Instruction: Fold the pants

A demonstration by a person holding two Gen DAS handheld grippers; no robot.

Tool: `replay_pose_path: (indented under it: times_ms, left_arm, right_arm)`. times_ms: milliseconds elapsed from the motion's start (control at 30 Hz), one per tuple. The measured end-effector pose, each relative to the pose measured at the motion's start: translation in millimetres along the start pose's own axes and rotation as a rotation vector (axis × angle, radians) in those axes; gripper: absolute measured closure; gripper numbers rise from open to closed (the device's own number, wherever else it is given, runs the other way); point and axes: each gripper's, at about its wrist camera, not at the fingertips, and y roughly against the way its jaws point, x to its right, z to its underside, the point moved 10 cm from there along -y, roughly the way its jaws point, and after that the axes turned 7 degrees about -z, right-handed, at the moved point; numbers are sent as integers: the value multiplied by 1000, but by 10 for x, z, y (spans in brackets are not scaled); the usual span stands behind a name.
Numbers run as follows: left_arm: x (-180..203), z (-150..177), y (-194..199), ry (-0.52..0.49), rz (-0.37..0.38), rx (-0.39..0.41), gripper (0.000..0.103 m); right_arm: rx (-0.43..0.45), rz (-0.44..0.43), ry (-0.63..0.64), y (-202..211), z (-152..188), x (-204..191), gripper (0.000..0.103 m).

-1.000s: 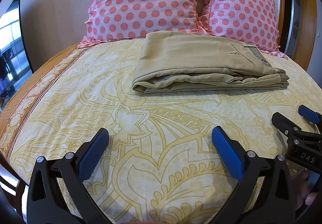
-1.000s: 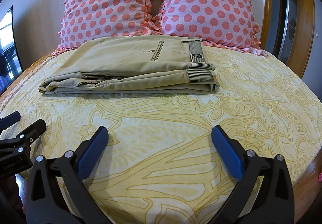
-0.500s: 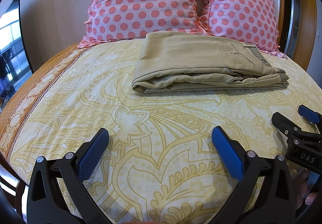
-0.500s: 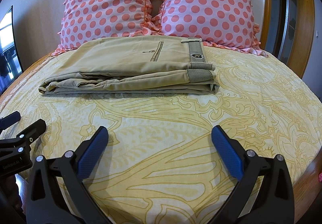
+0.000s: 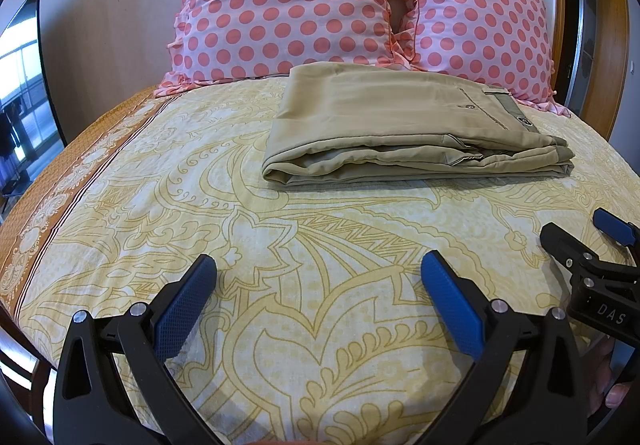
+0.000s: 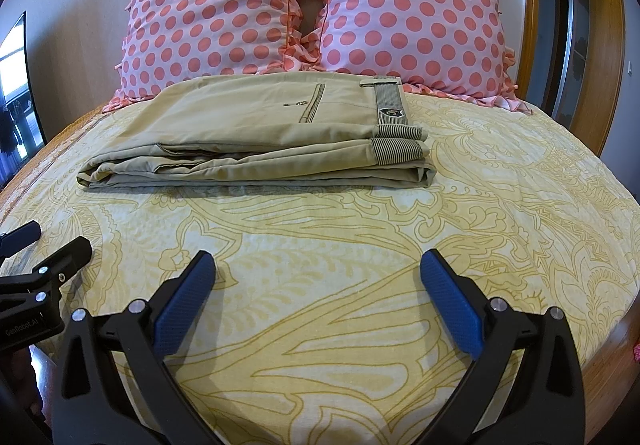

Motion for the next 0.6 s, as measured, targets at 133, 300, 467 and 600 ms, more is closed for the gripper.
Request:
replay_pose_path:
  times_ms: [133, 300, 467, 600]
  left_arm:
    - [3, 0, 2, 1, -1, 0, 1]
    - [6, 3, -4, -1, 1, -4, 1]
    - [5, 0, -5, 0, 0, -4, 1]
    - [3, 1, -8, 1, -2, -7, 1]
  right_arm:
    - [1, -1, 0, 1, 2, 3, 2]
    - [1, 0, 0, -1, 0, -1, 2]
    - [2, 0, -1, -1, 3, 1, 2]
    - [1, 0, 0, -5, 4, 0, 2]
